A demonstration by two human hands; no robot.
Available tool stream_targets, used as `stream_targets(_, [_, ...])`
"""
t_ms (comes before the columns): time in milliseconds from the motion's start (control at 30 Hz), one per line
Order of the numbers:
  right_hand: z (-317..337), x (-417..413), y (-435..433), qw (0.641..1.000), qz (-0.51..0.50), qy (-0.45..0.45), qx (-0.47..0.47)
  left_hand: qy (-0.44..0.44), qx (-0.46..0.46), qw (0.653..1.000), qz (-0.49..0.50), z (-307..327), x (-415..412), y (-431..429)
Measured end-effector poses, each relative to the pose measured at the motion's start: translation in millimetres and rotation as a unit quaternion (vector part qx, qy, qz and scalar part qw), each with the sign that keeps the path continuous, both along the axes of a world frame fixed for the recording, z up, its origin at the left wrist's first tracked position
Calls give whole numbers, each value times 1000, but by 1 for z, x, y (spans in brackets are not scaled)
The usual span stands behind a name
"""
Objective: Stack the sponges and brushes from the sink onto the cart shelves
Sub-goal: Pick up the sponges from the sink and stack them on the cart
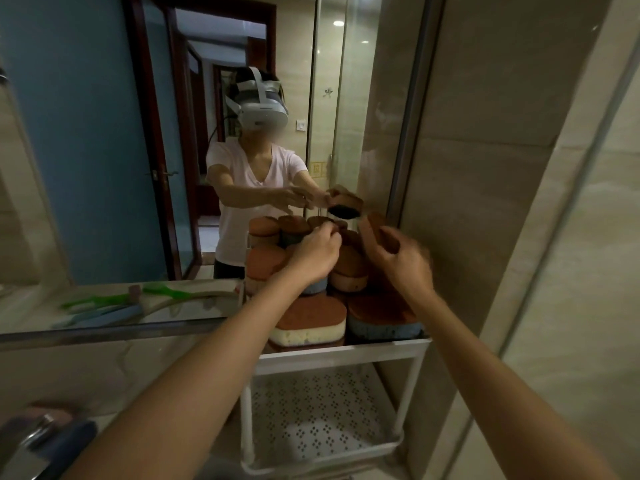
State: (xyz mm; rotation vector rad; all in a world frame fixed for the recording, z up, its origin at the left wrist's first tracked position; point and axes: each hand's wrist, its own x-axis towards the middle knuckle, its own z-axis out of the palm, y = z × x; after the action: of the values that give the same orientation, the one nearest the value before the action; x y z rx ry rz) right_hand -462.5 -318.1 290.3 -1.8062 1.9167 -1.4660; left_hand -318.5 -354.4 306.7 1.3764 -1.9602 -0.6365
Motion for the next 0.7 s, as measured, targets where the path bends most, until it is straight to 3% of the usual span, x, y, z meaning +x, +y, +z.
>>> stream_targets(67, [-7, -2, 0, 999, -19, 32, 6, -205, -19, 978, -36, -16, 4, -6])
stream_targets(167, [-15, -4, -4, 996, -37, 70, 30, -328, -13, 943, -64, -29, 4, -5])
stream_targets(267, [-22, -8, -14, 985, -45, 157, 51, -331, -16, 942, -59, -29, 4, -6])
stream_targets(400, [-31, -12, -22, 970, -34, 209, 119, -348, -10, 935, -63, -28, 4, -7])
stream_targets(567, [-22, -10, -23, 930, -12, 303, 207, -350, -11, 934, -66, -30, 3, -7])
stream_targets(700, [-15, -10, -21, 918, -7, 291, 271, -337, 5, 938, -78, -26, 4, -9])
